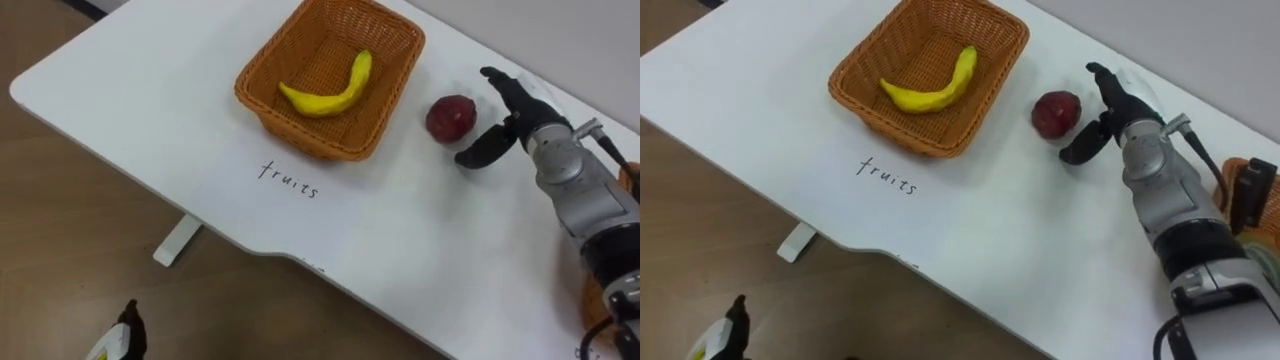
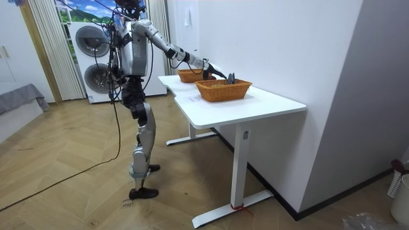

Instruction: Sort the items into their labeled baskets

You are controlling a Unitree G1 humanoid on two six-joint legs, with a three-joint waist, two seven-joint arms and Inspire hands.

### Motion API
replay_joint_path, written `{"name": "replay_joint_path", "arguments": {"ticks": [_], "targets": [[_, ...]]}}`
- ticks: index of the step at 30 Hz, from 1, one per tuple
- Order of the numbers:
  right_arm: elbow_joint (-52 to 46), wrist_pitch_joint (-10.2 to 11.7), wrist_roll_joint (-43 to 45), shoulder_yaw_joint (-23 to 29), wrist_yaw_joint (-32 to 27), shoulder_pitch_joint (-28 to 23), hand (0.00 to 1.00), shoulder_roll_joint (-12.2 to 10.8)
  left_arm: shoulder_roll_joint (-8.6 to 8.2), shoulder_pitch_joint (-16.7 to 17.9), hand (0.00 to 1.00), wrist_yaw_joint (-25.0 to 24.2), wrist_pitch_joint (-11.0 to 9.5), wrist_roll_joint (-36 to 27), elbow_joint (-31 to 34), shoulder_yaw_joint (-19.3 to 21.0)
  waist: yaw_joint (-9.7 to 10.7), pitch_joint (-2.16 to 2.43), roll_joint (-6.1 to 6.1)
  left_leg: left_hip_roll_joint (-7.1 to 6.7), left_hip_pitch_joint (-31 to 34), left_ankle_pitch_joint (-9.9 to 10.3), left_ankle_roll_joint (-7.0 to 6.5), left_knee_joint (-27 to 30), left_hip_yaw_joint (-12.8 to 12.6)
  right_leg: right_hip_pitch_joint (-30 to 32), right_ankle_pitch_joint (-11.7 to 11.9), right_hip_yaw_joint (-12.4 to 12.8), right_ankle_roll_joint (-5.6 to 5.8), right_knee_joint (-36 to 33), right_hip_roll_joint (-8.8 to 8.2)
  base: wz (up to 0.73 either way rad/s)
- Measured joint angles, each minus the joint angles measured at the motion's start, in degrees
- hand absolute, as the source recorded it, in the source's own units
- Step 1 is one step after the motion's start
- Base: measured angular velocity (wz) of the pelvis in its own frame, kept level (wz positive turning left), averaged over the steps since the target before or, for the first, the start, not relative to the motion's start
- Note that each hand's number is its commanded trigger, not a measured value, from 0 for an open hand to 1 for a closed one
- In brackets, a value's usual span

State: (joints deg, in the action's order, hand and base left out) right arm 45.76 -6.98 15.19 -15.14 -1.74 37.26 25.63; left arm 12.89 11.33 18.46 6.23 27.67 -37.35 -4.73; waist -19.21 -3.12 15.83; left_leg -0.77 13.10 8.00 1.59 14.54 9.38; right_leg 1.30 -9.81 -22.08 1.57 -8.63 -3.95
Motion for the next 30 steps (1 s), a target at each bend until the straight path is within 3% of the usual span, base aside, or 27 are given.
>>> {"name": "replay_joint_path", "arguments": {"ticks": [11,21,30], "targets": [[3.1,-0.1,-1.7,-0.3,-1.4,1.9,0.00,-0.2,0.32,-0.6,0.00,0.0,0.0,0.0,-1.7,-1.2,0.0,-0.03,-0.08,0.03,0.5,0.0,0.00,0.0,-0.1,0.5,0.0,-0.1,0.00,0.0,0.02,0.00],[5.1,0.2,-1.7,-6.6,-1.9,5.8,0.00,-0.2,-0.12,-1.8,0.00,-0.1,0.1,0.1,-4.7,-1.2,-0.8,-0.14,-0.24,0.10,0.8,0.0,0.02,0.4,-0.4,0.9,0.0,0.0,0.00,0.0,0.03,-0.02],[5.9,0.2,-1.6,-7.3,-1.7,6.1,0.00,-0.2,0.31,-3.0,0.00,-0.1,0.0,0.0,-5.5,-2.5,-1.0,-0.16,-0.24,0.10,0.7,-0.1,0.21,0.2,0.0,0.8,0.0,-0.4,0.00,0.0,0.14,0.01]]}}
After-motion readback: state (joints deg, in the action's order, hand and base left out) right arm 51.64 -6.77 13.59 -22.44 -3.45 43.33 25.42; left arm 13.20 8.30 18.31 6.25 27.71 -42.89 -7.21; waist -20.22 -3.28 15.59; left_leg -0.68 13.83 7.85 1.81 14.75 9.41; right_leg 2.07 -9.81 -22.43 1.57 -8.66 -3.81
